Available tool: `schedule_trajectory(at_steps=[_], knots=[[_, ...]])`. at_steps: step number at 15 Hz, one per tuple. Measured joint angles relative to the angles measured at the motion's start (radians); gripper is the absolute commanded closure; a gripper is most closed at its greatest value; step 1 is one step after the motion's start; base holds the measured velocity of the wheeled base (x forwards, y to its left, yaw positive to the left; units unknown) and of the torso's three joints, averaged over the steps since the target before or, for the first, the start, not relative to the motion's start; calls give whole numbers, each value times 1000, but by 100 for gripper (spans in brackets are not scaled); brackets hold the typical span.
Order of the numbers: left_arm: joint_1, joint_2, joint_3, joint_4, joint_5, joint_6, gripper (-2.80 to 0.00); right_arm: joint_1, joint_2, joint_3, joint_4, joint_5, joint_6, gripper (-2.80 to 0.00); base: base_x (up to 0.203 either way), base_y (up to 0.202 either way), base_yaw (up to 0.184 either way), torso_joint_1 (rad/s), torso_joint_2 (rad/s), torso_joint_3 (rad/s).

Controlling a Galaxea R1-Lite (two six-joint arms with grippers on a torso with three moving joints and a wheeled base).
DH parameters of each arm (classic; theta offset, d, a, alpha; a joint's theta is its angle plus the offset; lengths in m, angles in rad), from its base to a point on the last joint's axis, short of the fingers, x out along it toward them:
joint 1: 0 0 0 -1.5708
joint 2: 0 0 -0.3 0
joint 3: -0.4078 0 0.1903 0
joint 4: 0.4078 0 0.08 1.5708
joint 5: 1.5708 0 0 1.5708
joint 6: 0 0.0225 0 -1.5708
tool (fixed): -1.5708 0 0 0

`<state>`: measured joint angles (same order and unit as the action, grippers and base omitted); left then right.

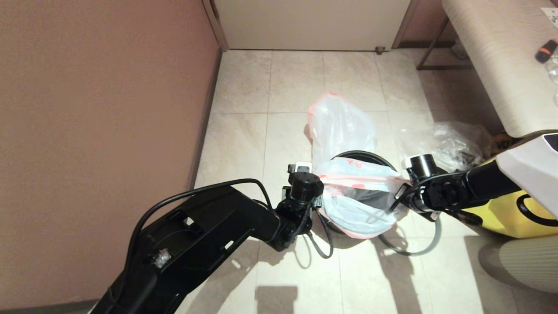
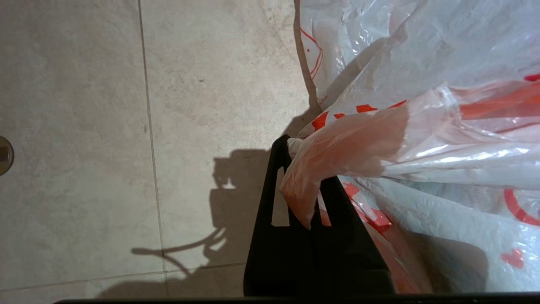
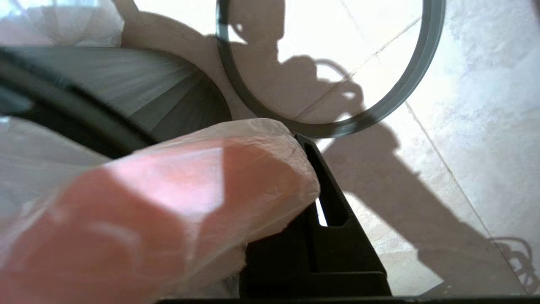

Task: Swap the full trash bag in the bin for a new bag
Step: Put the new garbage bag on the trash can

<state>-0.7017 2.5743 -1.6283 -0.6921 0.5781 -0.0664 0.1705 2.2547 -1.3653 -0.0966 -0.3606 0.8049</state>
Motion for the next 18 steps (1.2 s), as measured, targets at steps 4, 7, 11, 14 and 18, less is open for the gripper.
schedule_trajectory(at_steps=[4, 7, 11, 14, 18], knots=[[2, -4, 6, 1, -1, 0, -280, -1, -2, -3, 15, 4, -8, -280, 0, 0, 0, 0, 0, 0], [5, -48, 42, 24, -6, 12, -280, 12, -54, 22, 110, 11, -5, -280, 0, 0, 0, 0, 0, 0], [-1, -213, 221, 106, -167, 7, -280, 58, -166, 45, 383, 94, 15, -280, 0, 0, 0, 0, 0, 0], [-19, -312, 242, 335, -228, -46, -280, 82, -225, 46, 495, 199, 24, -280, 0, 0, 0, 0, 0, 0], [-30, -363, 219, 419, -251, -89, 0, 93, -254, 44, 495, 275, 20, 0, 0, 0, 0, 0, 0, 0]])
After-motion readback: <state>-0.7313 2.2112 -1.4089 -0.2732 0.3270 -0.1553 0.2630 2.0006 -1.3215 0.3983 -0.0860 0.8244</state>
